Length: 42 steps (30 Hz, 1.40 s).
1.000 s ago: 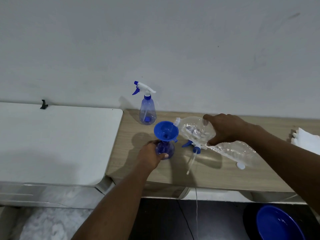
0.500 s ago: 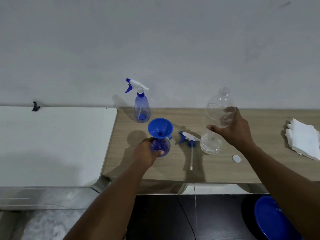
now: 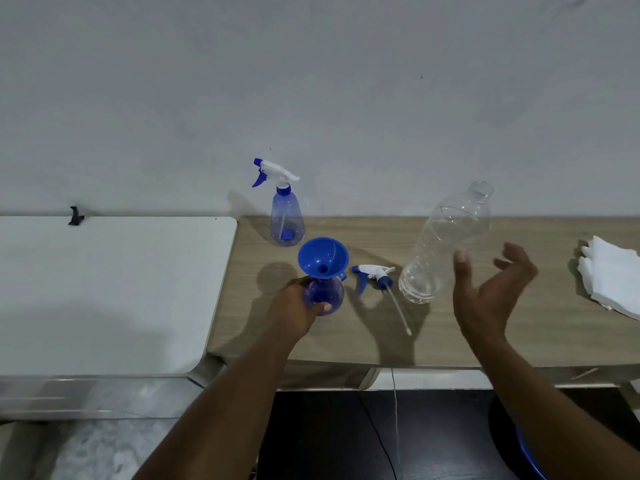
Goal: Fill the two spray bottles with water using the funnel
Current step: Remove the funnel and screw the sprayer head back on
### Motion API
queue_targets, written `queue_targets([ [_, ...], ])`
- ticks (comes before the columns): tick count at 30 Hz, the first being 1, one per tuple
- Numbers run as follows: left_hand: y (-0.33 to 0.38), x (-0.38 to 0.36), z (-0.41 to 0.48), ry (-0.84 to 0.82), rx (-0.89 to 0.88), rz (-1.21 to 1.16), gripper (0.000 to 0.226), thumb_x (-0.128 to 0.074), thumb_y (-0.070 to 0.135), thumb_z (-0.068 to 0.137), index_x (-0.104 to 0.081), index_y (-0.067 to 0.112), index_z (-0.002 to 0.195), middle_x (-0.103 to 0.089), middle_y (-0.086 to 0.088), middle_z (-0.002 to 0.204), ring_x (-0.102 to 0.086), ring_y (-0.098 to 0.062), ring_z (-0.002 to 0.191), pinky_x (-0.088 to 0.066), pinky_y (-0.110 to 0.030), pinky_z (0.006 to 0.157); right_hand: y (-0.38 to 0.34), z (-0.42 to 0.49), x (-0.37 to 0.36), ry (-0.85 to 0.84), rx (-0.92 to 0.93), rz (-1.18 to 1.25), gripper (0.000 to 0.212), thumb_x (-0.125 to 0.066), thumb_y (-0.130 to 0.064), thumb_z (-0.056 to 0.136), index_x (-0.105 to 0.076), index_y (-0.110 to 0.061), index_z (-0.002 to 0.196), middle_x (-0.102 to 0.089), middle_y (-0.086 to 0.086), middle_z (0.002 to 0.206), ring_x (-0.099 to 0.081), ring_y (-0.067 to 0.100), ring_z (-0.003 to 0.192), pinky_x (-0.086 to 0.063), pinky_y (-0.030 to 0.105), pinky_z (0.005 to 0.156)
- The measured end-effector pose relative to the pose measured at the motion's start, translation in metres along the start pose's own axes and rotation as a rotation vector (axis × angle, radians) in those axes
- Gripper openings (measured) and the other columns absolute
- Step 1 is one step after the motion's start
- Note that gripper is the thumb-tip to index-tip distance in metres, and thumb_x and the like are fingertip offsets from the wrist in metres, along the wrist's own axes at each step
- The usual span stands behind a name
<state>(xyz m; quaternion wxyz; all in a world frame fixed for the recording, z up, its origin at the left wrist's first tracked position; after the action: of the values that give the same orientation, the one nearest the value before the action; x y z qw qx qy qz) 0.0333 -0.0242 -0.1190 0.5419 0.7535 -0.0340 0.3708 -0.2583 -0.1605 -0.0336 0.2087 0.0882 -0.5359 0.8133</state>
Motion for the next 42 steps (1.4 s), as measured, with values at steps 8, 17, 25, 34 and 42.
queue_targets([
  [8,-0.012,-0.001,0.001,-0.005,0.104,-0.085,0.040,-0.088,0.027,0.066,-0.066,0.032,0.099,-0.071,0.007,0.099,-0.068,-0.017,0.095,-0.055,-0.042,0.090,-0.128,-0.046,-0.123,-0.778,0.583,-0.428,0.097,-0.066,-0.077,0.067,-0.036,-0.028,0.145,-0.041,0.000,0.145,-0.043,0.025,0.129,-0.044,0.044,0.100],
  [17,-0.001,0.001,-0.004,-0.021,0.073,-0.044,0.049,-0.082,0.021,0.077,-0.060,0.023,0.120,-0.061,0.010,0.103,-0.060,-0.012,0.092,-0.044,-0.022,0.075,-0.127,-0.034,-0.173,-1.093,0.580,-0.596,0.094,-0.073,-0.067,0.069,-0.036,-0.026,0.145,-0.053,0.000,0.131,-0.059,0.022,0.109,-0.053,0.039,0.089],
  [25,0.005,0.004,-0.005,-0.030,0.034,0.007,0.051,-0.080,0.018,0.077,-0.063,0.023,0.125,-0.069,-0.001,0.115,-0.066,-0.023,0.100,-0.052,-0.039,0.092,-0.123,-0.018,-0.158,-1.146,0.371,-0.419,0.087,-0.078,-0.053,0.067,-0.037,-0.034,0.142,-0.052,0.000,0.126,-0.059,0.023,0.107,-0.052,0.031,0.081],
  [34,0.001,0.020,-0.012,-0.011,-0.017,0.092,0.052,-0.081,0.028,0.077,-0.062,0.025,0.125,-0.063,0.007,0.108,-0.053,-0.009,0.092,-0.035,-0.023,0.078,-0.011,-0.074,-0.101,-0.837,0.038,-0.271,0.087,-0.082,-0.070,0.059,-0.037,-0.026,0.119,-0.058,-0.003,0.114,-0.060,0.016,0.101,-0.050,0.033,0.091],
  [42,-0.003,0.019,-0.011,-0.002,-0.017,0.063,0.056,-0.083,0.030,0.075,-0.062,0.025,0.126,-0.064,0.008,0.109,-0.058,-0.009,0.095,-0.033,-0.012,0.070,0.047,-0.111,-0.096,-0.624,0.253,-0.656,0.088,-0.054,-0.085,0.070,-0.047,-0.023,0.131,-0.049,0.004,0.142,-0.034,0.027,0.143,-0.030,0.053,0.105],
])
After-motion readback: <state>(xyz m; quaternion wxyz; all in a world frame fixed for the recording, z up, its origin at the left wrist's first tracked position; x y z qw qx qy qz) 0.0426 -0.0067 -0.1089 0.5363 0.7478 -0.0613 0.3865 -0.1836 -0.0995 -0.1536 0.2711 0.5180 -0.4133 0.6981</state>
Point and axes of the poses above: each hand's wrist, its own z-axis towards the middle knuckle, its own x-axis out of the back of the hand, y = z × x, the point moved 6 cm from there along z, towards the middle knuckle
